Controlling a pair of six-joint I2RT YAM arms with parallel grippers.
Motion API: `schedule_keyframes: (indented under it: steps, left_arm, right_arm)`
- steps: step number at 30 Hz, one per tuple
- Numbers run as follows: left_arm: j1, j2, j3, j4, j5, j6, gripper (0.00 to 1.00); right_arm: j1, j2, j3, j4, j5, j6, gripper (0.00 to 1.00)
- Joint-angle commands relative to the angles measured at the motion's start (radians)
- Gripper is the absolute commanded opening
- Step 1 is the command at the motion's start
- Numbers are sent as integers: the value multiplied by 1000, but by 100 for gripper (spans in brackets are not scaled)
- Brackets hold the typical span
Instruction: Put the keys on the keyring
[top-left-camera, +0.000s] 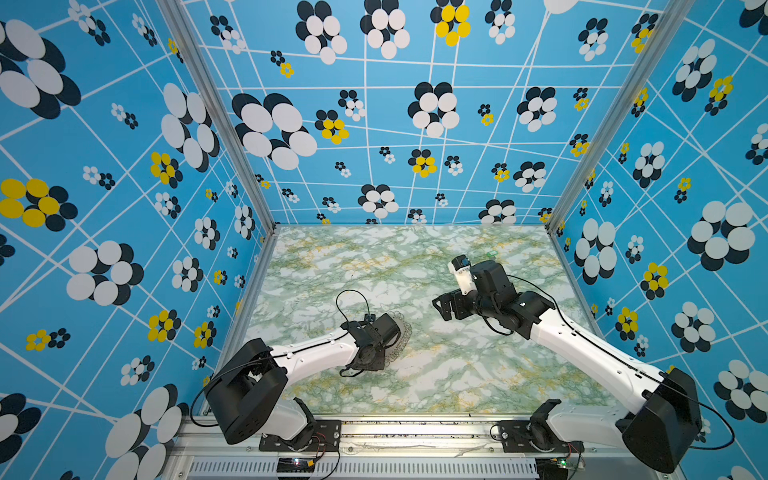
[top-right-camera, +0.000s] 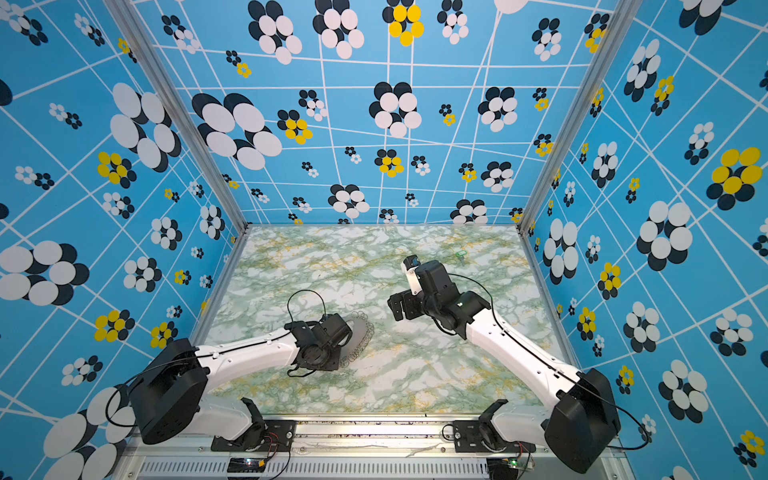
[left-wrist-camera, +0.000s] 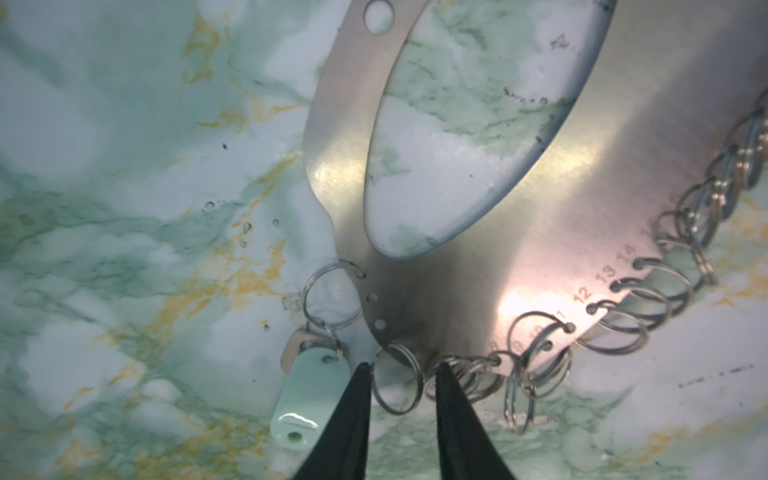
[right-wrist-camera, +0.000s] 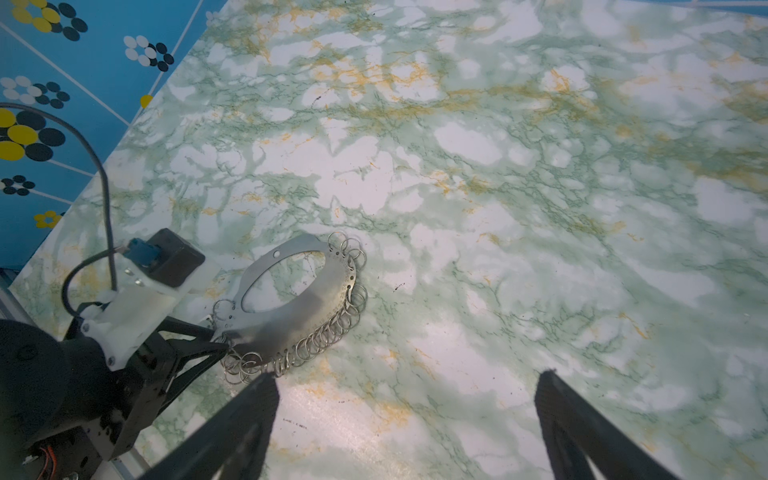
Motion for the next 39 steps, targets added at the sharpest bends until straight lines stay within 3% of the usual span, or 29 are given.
schedule_keyframes:
  steps: [1, 13, 23, 31, 39]
  left_arm:
    - [-5, 28, -2, -25, 12, 10, 24]
    - [-5, -24, 6, -82, -30, 3, 5]
    - [-15, -136, 74, -190, -40, 89, 0]
    - [-18, -275, 214, -180, 29, 372, 0]
    - [-19, -376, 414, -74, 366, 715, 0]
  right_arm:
    - [7, 8, 14, -4, 5, -10, 99]
    - [8, -10, 10, -2, 4, -6, 99]
    - [6, -24, -4, 23, -23, 1, 99]
    - [9, -49, -26, 86, -167, -91, 99]
    - [8, -197, -57, 139, -374, -278, 99]
